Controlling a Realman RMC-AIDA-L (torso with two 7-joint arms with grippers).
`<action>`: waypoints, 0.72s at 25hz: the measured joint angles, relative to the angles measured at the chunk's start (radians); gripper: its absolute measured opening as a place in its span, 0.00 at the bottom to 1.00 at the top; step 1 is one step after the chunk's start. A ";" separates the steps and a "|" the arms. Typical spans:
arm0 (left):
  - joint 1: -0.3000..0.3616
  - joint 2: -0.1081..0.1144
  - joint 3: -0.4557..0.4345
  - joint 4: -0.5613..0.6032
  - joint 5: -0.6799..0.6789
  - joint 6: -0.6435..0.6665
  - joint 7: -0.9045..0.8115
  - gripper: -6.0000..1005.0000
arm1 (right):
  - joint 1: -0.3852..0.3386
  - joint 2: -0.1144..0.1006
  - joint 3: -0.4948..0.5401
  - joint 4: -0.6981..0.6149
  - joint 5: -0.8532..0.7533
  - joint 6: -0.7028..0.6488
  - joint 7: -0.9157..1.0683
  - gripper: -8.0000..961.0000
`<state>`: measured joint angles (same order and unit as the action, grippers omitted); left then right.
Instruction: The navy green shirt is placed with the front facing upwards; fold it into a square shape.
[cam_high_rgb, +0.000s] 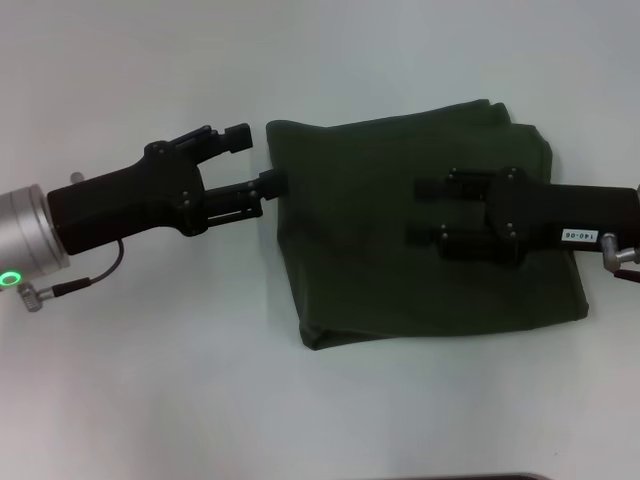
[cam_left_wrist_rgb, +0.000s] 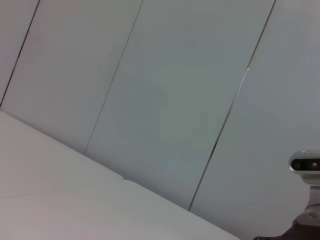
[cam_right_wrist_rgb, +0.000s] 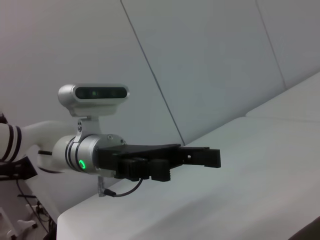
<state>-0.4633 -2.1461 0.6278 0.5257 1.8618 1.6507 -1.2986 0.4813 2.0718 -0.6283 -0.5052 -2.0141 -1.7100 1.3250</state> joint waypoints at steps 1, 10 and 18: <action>0.001 0.000 0.000 0.002 0.000 0.000 -0.002 0.89 | -0.002 -0.001 -0.002 -0.002 0.000 -0.004 0.000 0.57; 0.000 0.003 0.000 0.007 0.000 0.003 -0.017 0.89 | -0.013 -0.012 0.006 -0.005 0.002 -0.023 0.000 0.91; 0.002 0.003 0.000 0.007 0.022 0.005 -0.020 0.89 | -0.029 -0.014 0.006 -0.007 0.002 -0.026 0.001 0.92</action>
<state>-0.4616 -2.1429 0.6273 0.5324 1.8836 1.6553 -1.3189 0.4520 2.0580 -0.6227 -0.5120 -2.0126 -1.7360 1.3262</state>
